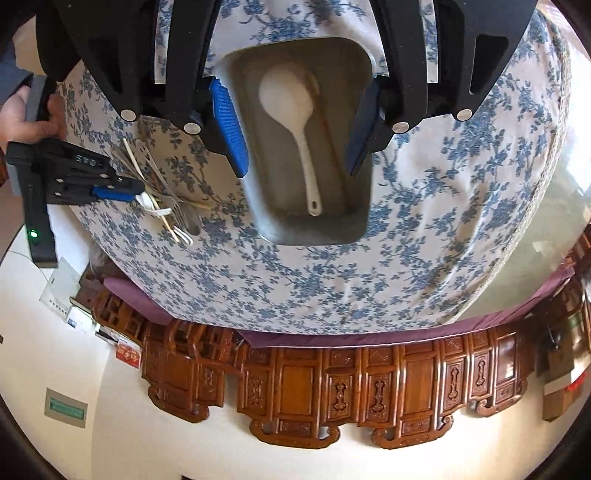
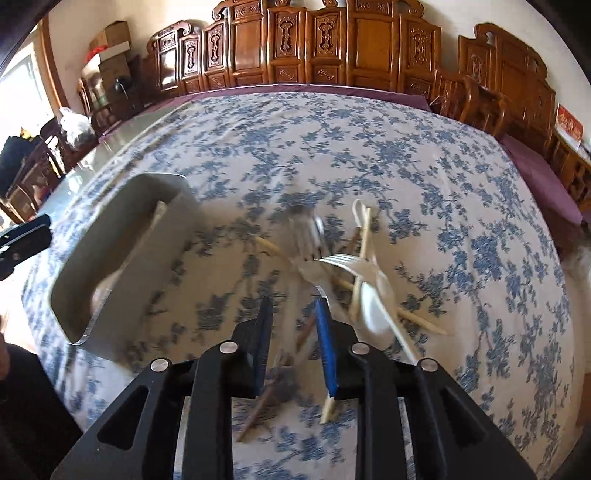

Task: Organize utensils
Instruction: 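Grasp a steel fork from the pile with the right gripper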

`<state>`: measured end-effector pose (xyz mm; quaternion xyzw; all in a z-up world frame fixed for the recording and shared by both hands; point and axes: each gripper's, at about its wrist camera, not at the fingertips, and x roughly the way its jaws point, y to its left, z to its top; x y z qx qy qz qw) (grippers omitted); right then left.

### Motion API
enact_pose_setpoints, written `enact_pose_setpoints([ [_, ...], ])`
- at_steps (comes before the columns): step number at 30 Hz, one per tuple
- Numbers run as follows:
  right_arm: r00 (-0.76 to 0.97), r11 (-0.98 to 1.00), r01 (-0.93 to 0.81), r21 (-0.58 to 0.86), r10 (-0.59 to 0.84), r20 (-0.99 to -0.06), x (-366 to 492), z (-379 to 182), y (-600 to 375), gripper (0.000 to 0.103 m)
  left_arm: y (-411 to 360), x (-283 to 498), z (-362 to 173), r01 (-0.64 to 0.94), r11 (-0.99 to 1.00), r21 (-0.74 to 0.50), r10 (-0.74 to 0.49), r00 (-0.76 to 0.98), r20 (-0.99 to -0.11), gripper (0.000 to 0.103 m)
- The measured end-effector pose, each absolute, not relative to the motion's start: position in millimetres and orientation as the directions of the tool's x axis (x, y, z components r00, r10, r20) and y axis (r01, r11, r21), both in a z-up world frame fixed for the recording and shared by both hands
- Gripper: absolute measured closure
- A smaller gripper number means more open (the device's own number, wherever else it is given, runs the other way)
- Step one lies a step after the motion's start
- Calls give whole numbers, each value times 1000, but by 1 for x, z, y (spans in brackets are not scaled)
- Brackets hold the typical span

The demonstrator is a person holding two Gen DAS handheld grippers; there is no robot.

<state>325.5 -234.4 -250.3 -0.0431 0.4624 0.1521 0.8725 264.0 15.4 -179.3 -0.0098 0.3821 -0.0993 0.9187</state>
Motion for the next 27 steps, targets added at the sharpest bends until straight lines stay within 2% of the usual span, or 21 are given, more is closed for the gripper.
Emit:
enact_pose_setpoints([
  [8, 454, 948, -315, 48, 195, -870, 346, -279, -248, 77, -8, 261, -187, 215, 974, -76, -203, 665, -718, 51],
  [14, 452, 936, -352, 29, 197, -870, 349, -283, -241, 77, -20, 260, -188, 234, 970, -72, -213, 658, -723, 51],
  [17, 451, 931, -366, 8, 185, -873, 356, -286, -234, 82, -28, 257, -189, 250, 966, -60, -214, 652, -727, 51],
  [20, 443, 932, -362, 8, 180, -878, 360, -286, -233, 92, -36, 253, -186, 267, 962, -53, -220, 652, -726, 51],
  [27, 425, 913, -400, 77, 259, -867, 340, -278, -238, 95, -54, 245, -187, 291, 956, -41, -225, 636, -738, 51],
])
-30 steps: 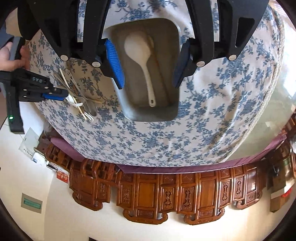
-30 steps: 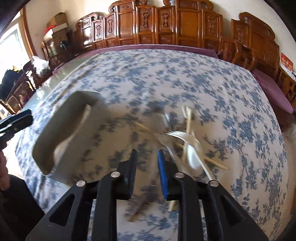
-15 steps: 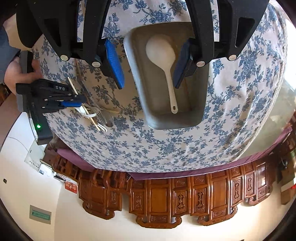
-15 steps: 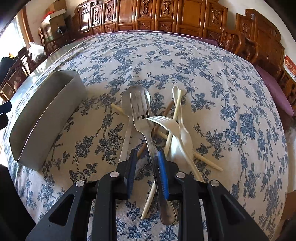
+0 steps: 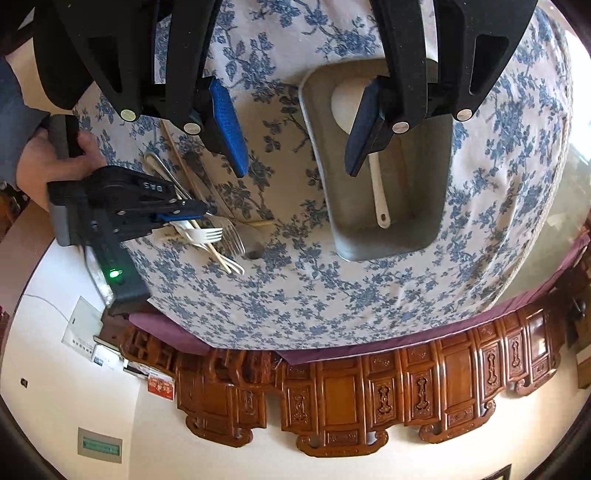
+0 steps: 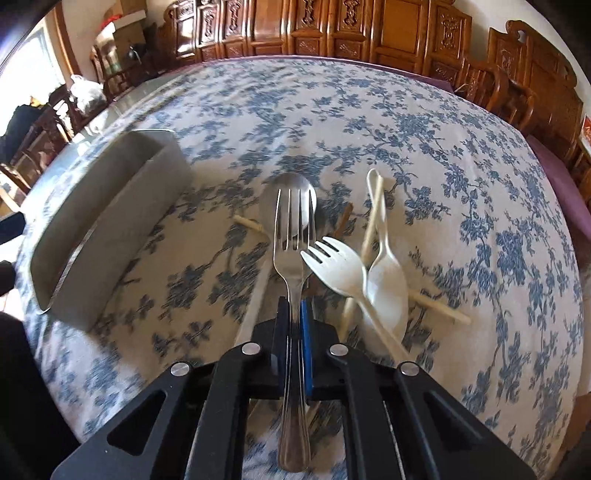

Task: Organize utensils
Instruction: 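Grasp a steel fork from the pile with the right gripper, then grasp a steel spoon by its handle with the left gripper while the right gripper holds the fork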

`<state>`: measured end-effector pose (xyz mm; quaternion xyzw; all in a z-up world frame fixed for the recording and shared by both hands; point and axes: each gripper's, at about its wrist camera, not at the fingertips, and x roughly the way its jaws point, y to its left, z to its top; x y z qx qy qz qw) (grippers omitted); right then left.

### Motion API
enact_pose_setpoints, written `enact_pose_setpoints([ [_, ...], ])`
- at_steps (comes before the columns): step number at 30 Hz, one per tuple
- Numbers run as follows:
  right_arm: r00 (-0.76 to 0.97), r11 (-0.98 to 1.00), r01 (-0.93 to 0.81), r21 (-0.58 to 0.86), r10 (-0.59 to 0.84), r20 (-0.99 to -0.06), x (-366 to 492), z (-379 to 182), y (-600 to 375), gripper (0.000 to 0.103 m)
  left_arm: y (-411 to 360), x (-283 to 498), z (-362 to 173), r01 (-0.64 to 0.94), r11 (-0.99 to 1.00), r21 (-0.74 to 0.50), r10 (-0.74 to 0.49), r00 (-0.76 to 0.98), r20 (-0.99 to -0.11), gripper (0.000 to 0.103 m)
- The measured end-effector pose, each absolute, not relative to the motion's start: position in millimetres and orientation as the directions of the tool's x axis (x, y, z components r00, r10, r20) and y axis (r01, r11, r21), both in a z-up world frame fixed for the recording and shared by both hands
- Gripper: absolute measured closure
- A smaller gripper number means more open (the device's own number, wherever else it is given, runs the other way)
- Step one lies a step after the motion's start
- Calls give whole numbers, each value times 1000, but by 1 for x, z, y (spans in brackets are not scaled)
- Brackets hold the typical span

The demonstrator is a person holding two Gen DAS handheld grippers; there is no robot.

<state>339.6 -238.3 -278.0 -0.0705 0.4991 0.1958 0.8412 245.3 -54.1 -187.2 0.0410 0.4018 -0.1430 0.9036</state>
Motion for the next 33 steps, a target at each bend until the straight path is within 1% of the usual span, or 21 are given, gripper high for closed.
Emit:
enact_pose_setpoints([
  [5, 436, 901, -409, 144, 332, -837, 320, -259, -245, 95, -64, 239, -196, 295, 955, -30, -214, 619, -756, 51],
  [10, 482, 896, -395, 204, 391, -784, 305, -232, -262, 95, -76, 242, -203, 290, 955, -61, -230, 595, -770, 51],
  [14, 486, 897, -396, 197, 387, -783, 316, -225, -266, 95, -95, 247, -208, 313, 949, -26, -216, 591, -777, 51],
  [17, 496, 903, -382, 195, 379, -781, 336, -222, -270, 95, -103, 252, -211, 313, 949, -30, -217, 584, -782, 51],
  [22, 512, 892, -395, 220, 413, -753, 364, -205, -273, 95, -112, 260, -215, 312, 950, -24, -208, 571, -795, 51],
  [27, 540, 894, -404, 193, 404, -738, 378, -188, -279, 95, -125, 273, -219, 321, 947, -21, -209, 563, -800, 51],
  [33, 544, 910, -381, 166, 365, -755, 371, -199, -300, 95, -141, 296, -236, 325, 945, -43, -220, 530, -819, 51],
])
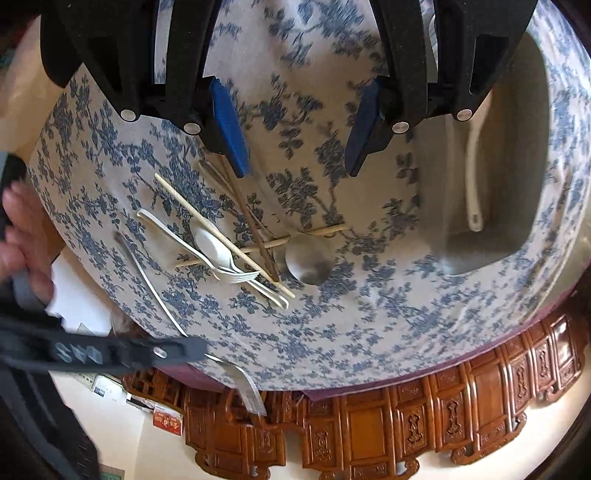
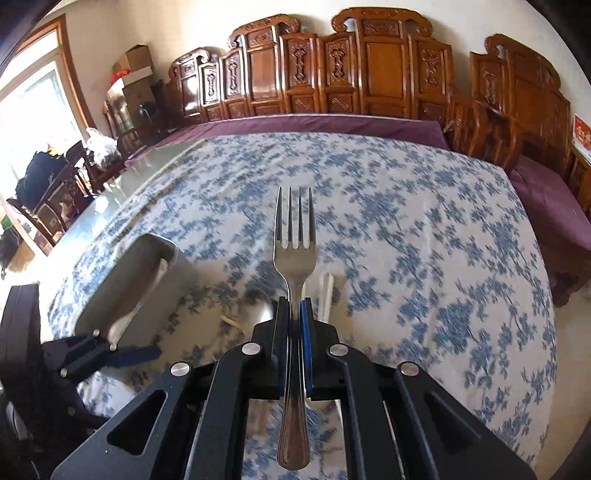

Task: Organize utensils
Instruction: 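Grasp a steel spoon by its handle with the left gripper while the right gripper holds the fork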

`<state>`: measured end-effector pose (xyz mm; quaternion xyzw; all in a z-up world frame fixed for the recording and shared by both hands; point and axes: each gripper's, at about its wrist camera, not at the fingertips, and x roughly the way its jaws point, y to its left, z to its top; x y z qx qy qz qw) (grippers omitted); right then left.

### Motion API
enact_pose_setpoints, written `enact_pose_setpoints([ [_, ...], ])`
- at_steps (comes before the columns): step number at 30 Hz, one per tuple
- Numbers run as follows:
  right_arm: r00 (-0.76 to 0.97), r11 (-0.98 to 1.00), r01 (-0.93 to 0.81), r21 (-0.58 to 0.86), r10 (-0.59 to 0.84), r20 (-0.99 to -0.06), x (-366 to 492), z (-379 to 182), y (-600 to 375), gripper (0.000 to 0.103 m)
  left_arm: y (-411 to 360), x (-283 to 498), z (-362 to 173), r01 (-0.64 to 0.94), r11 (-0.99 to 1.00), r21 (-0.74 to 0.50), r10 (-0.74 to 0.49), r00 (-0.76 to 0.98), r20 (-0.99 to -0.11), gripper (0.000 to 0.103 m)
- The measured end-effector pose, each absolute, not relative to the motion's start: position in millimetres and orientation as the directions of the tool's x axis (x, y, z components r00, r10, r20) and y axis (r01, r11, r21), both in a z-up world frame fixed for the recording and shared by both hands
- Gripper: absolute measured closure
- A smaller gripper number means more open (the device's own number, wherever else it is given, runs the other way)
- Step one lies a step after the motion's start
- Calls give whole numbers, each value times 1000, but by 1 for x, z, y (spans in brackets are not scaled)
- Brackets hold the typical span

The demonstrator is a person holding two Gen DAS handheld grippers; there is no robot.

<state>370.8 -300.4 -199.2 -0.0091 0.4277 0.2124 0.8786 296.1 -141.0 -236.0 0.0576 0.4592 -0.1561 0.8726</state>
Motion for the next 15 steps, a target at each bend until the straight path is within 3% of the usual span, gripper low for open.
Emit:
enact_pose_setpoints([
  [4, 538, 922, -349, 167, 343, -770, 360, -215, -320, 95, -151, 318, -250, 307, 950, -56, -212, 503, -838, 51],
  [7, 532, 928, -336, 164, 331, -779, 353, -224, -330, 95, -157, 333, -260, 294, 953, -77, -211, 456, -865, 64],
  [15, 524, 928, -336, 162, 327, -786, 337, -234, -345, 95, -173, 362, -271, 263, 963, -59, -170, 424, -889, 74],
])
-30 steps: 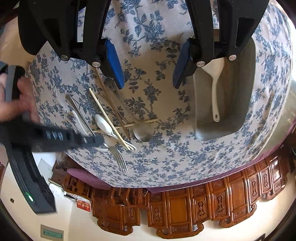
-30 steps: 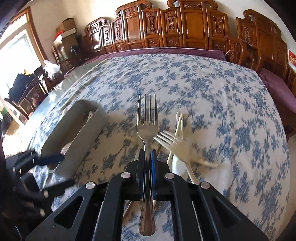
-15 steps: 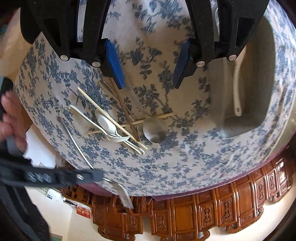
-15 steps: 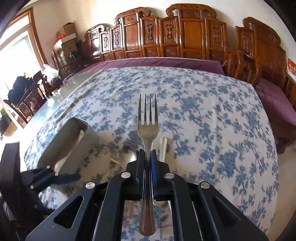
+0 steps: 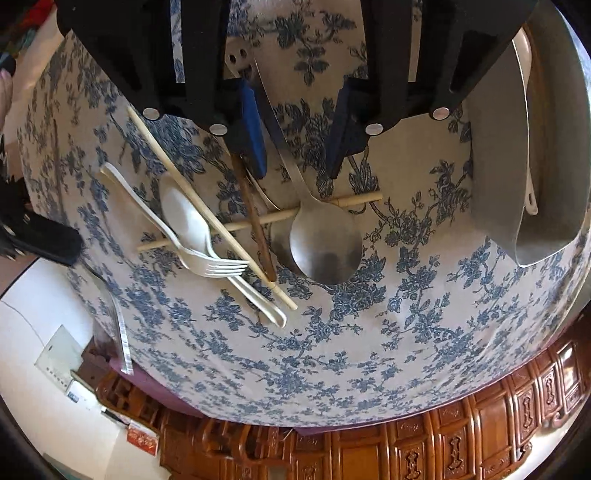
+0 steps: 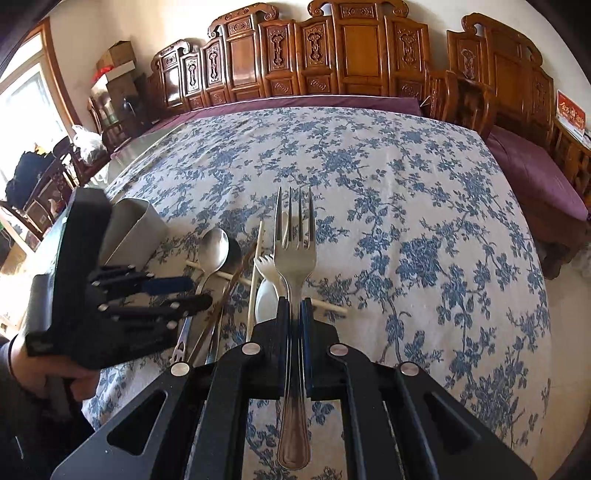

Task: Organize utensils
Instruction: 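Grasp a steel spoon by its handle with the left gripper while the right gripper holds the fork, then lower the steel spoon into the grey tray and open the left gripper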

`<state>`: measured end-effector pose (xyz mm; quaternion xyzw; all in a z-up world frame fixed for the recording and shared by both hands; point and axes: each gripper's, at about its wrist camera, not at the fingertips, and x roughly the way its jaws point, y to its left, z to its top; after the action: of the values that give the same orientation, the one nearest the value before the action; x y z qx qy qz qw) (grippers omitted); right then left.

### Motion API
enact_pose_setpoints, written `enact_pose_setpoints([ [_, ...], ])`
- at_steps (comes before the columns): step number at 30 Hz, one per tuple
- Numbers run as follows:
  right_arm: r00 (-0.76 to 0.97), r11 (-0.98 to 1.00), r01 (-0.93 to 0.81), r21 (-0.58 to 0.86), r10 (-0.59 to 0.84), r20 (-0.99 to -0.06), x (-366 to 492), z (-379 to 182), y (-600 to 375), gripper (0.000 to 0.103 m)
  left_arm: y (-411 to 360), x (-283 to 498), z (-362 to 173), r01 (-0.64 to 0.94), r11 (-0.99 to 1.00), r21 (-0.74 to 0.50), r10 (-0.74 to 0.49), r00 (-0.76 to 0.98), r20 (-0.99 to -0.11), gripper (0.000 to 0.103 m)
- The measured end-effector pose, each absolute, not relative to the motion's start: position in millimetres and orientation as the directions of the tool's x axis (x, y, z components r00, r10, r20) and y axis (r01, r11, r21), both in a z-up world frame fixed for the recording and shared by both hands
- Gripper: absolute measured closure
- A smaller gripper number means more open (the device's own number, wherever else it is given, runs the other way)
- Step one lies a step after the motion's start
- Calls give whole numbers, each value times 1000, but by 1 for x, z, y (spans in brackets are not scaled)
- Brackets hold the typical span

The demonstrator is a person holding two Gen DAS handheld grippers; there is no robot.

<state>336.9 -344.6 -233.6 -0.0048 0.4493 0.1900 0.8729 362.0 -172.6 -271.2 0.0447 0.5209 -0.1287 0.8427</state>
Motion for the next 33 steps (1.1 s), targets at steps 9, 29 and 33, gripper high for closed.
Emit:
enact_pose_setpoints([
  [9, 527, 931, -316, 184, 334, -781, 326, -241, -343, 95, -168, 362, -270, 281, 958, -55, -169, 397, -902, 97],
  [29, 545, 906, -377, 192, 385, -745, 295, -206, -278, 95, -115, 309, -181, 325, 946, -15, -195, 530, -825, 98],
  [33, 549, 899, -397, 183, 392, -738, 290, -195, -262, 95, -97, 304, -165, 309, 951, -28, -203, 551, -810, 98],
])
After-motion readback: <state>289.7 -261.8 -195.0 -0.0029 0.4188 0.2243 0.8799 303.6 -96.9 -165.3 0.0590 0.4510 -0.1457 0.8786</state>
